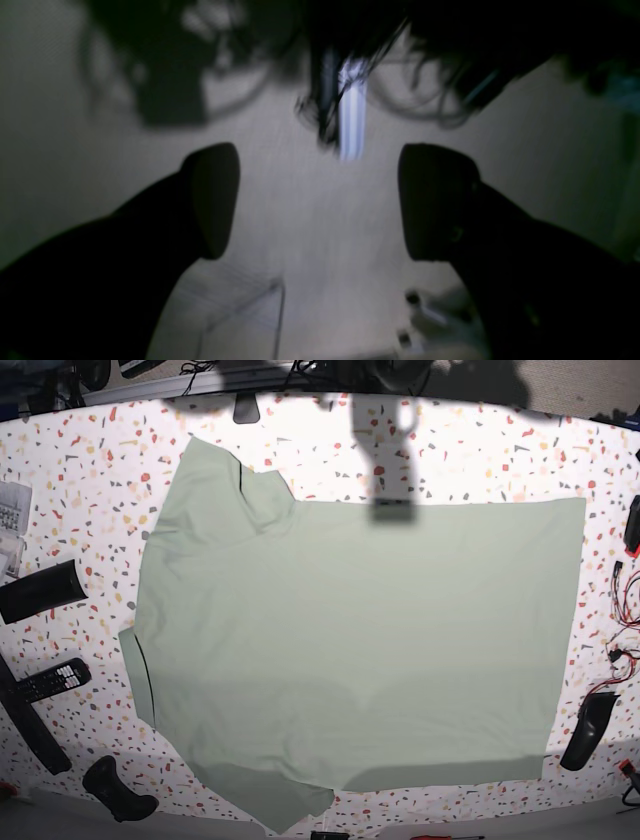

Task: Fold the T-shirt properly

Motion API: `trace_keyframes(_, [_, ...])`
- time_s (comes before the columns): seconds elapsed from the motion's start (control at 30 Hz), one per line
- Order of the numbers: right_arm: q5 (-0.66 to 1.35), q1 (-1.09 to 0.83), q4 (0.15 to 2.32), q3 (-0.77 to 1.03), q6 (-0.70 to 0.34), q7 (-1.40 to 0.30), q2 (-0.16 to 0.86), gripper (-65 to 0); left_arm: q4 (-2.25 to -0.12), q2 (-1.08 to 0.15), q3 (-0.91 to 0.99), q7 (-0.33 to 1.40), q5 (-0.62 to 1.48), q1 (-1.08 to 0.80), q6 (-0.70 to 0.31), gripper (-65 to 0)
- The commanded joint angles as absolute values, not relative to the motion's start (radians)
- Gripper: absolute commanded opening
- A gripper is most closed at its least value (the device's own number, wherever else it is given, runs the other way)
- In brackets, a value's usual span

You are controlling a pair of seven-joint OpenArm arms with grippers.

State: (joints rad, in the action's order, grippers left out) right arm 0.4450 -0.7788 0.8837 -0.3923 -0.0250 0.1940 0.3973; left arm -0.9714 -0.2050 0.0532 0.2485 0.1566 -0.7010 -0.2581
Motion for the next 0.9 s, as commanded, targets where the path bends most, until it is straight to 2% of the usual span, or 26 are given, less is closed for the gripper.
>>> trace_keyframes(0.0, [0.445, -0.838, 0.916, -0.371, -0.017, 0.197, 0.413, -27.9, -1.021, -0.214, 0.060, 0.283, 0.186, -0.743, -0.236, -20.4])
trace_keyframes(0.1, [0.444, -0.978, 1.023, -0.292, -0.010, 0.198, 0.413, -27.9, -1.157, -0.214, 0.082, 0.397, 0.212, -0.831, -0.164, -20.4])
trace_keyframes(0.23, [0.439, -1.155, 1.189, -0.187, -0.019, 0.199, 0.413, -27.9, -1.322, -0.215, 0.126, 0.430, 0.212, -0.946, -0.163, -20.4])
trace_keyframes(0.37, [0.344, -1.302, 1.357, -0.099, -0.019, 0.198, 0.414, -27.9, -1.483, -0.217, 0.165, 0.451, 0.212, -1.049, -0.164, -20.4])
trace_keyframes(0.6, [0.313, -1.309, 1.519, -0.012, -0.028, 0.168, 0.456, -27.9, -1.685, -0.287, 0.171, 0.464, 0.212, -1.124, -0.163, -20.4])
trace_keyframes(0.87, [0.313, -1.309, 1.688, 0.014, -0.028, 0.184, 0.463, -27.9, -1.851, -0.297, 0.171, 0.516, 0.215, -1.127, -0.163, -20.4])
